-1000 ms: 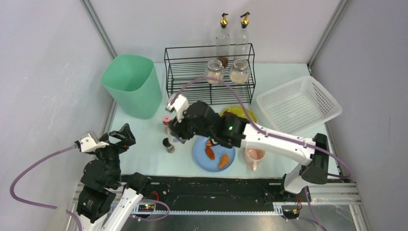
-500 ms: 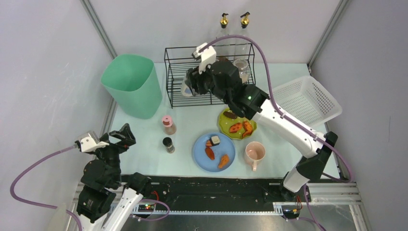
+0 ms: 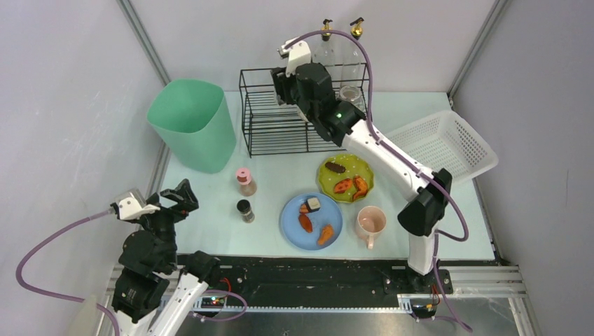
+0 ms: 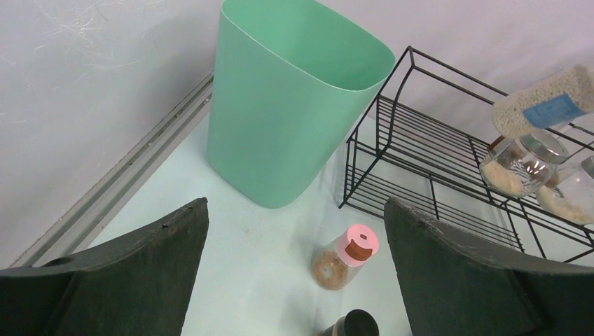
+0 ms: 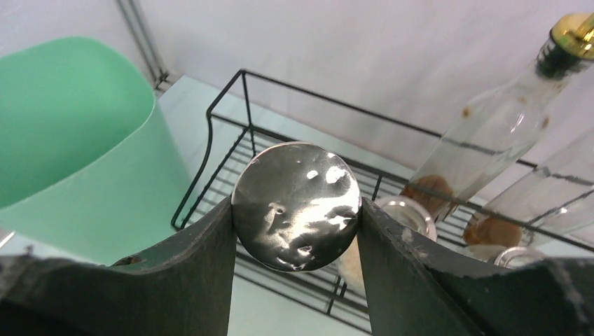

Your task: Clear the kitchen counter

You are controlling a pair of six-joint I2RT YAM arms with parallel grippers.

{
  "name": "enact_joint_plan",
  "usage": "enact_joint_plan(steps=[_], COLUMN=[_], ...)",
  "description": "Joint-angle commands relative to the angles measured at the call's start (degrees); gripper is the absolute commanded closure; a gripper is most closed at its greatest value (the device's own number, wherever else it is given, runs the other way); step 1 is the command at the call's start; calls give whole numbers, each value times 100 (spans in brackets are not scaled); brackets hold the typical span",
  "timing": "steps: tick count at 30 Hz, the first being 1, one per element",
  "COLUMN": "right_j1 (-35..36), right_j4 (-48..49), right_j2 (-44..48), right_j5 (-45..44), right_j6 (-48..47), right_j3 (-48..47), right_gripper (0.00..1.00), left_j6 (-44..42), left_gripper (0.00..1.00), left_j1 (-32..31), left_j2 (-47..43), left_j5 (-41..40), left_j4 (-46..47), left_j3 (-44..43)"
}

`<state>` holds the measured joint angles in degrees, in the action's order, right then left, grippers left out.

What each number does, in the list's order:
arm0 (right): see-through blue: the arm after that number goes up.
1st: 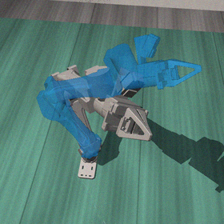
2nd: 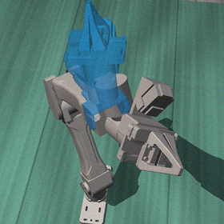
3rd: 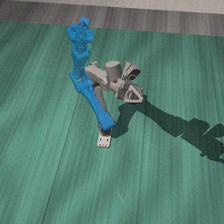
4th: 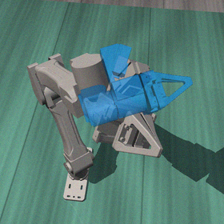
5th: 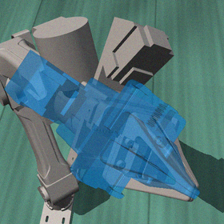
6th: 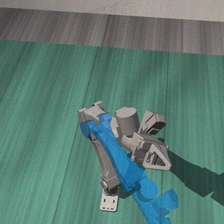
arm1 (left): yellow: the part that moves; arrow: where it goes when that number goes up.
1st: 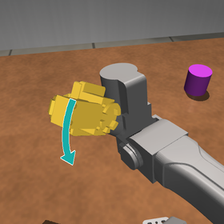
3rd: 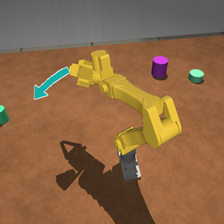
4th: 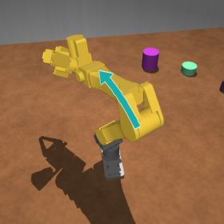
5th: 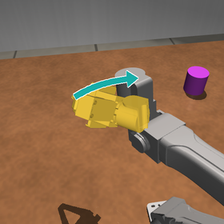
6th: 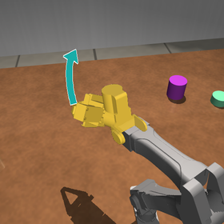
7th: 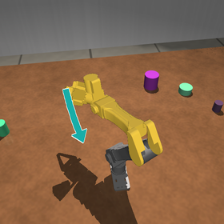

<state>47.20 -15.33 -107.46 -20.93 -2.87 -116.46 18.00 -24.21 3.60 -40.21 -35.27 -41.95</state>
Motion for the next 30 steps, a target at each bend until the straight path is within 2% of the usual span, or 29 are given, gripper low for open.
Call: enact_joint_plan(steps=[1, 4, 8, 19, 30], right_j1=[-162, -225, -274, -207, -438], right_j4=[844, 631, 425, 261, 272], right_j2=[-320, -670, -1002, -794, -1261], right_j5=[-187, -174, -147, -11, -27], right_j6=[-153, -150, -74, 214, 438], right_j3=[-1039, -1629, -1950, -1396, -1645], right_gripper=[78, 79, 79, 79, 79], left_j6=[64, 63, 68, 72, 72], left_gripper=[2, 2, 2, 2, 2], left_j1=[47, 46, 47, 36, 46], left_j2=[146, 162, 152, 117, 124], left_j5=[50, 63, 74, 115, 102], left_j4=[132, 132, 133, 138, 136], left_j3=[8, -1, 2, 2, 9])
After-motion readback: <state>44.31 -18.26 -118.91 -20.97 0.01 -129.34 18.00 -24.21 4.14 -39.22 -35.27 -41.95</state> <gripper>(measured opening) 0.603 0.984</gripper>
